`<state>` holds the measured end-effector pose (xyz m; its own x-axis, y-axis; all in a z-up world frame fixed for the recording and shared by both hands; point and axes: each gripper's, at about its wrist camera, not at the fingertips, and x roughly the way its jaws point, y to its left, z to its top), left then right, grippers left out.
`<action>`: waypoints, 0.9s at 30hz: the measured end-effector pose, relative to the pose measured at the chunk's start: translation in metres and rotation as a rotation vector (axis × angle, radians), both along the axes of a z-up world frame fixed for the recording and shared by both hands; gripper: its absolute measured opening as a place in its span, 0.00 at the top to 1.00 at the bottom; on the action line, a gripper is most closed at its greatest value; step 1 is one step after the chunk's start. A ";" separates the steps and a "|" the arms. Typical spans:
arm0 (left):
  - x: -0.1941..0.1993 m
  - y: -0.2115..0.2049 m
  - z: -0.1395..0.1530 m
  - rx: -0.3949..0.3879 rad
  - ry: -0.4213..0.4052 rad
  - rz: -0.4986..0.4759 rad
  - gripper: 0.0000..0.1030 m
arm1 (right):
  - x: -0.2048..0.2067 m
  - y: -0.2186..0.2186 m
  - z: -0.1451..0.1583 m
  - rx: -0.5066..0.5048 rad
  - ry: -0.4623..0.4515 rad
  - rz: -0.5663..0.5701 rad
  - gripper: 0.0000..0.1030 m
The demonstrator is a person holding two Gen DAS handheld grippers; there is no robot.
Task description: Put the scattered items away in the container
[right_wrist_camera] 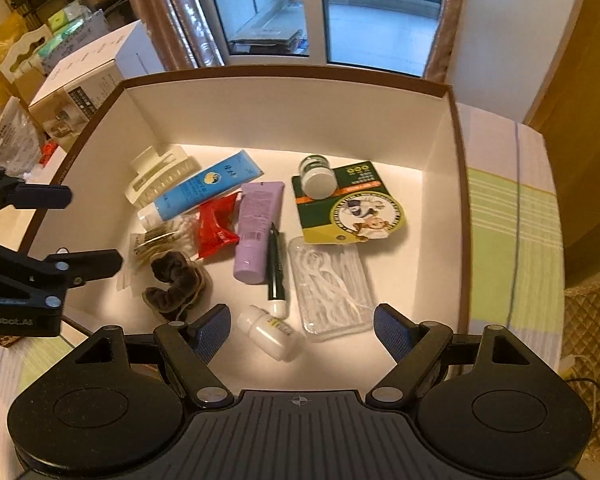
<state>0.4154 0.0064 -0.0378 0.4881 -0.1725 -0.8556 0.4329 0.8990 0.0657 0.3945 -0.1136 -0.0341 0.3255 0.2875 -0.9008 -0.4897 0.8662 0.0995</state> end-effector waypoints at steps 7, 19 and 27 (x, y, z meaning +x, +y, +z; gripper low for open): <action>-0.013 -0.001 0.014 0.009 -0.045 0.011 0.17 | -0.011 -0.005 0.010 0.006 -0.020 -0.019 0.18; -0.048 -0.005 0.036 0.003 -0.108 0.003 0.13 | -0.037 -0.014 0.029 -0.014 -0.090 -0.073 0.18; -0.070 -0.001 0.049 -0.050 -0.109 0.024 0.11 | -0.062 -0.015 0.043 -0.007 -0.146 -0.075 0.18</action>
<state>0.3450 0.0054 0.0110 0.5825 -0.2005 -0.7877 0.4038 0.9124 0.0663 0.3326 -0.1284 0.0091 0.4735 0.2510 -0.8443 -0.4327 0.9012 0.0253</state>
